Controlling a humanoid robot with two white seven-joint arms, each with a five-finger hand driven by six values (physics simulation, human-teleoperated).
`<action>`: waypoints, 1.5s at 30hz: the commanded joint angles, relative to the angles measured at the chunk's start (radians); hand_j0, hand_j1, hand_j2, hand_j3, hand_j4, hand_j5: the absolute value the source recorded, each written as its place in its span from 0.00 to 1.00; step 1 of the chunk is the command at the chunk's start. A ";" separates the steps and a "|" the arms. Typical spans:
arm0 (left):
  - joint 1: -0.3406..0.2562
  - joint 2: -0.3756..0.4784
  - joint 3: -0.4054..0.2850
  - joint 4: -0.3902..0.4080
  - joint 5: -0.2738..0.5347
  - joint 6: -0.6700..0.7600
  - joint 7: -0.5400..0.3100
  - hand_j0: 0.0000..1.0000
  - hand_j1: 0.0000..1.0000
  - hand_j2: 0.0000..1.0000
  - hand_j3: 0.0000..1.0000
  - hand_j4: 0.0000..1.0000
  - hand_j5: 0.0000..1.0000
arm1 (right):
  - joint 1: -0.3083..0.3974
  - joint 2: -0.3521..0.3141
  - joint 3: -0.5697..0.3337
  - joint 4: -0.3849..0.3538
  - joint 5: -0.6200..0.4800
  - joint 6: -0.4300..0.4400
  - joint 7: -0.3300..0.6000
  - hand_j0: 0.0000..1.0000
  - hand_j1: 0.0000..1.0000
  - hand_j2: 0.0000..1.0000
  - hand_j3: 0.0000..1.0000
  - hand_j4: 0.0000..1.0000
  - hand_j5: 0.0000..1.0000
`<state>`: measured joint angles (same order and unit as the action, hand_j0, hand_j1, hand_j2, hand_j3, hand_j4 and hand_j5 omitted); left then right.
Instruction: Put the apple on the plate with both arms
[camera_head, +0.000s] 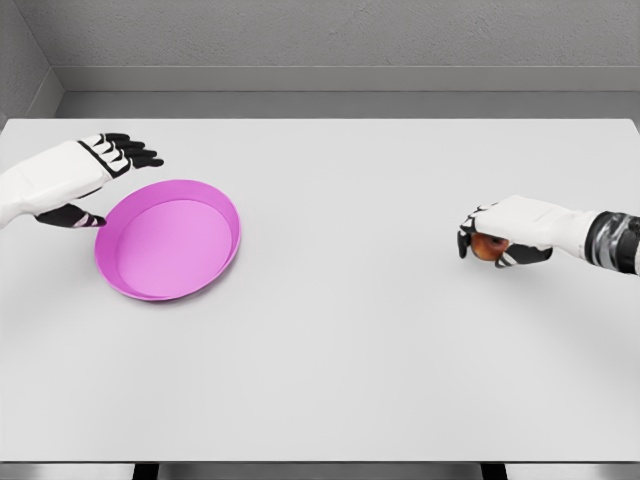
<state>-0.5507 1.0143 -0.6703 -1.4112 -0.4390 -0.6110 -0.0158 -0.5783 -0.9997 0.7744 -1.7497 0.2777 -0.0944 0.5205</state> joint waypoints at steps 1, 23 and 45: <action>0.000 0.001 0.002 0.000 0.006 0.000 0.000 1.00 1.00 1.00 1.00 1.00 1.00 | 0.000 0.027 0.000 -0.004 -0.002 -0.014 0.000 0.47 0.47 0.47 0.47 0.47 0.47; 0.002 0.004 0.005 0.001 0.008 0.000 0.000 1.00 1.00 1.00 1.00 1.00 1.00 | -0.110 0.297 0.171 -0.001 -0.003 -0.019 0.001 0.48 0.48 0.48 0.48 0.48 0.48; 0.002 0.007 0.006 -0.009 0.006 0.000 0.000 1.00 1.00 1.00 1.00 1.00 1.00 | 0.090 0.009 -0.343 0.007 -0.006 -0.192 -0.002 1.00 1.00 1.00 1.00 1.00 1.00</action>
<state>-0.5506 1.0208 -0.6649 -1.4189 -0.4382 -0.6109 -0.0152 -0.4587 -0.9244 0.5784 -1.7464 0.2772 -0.2509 0.5188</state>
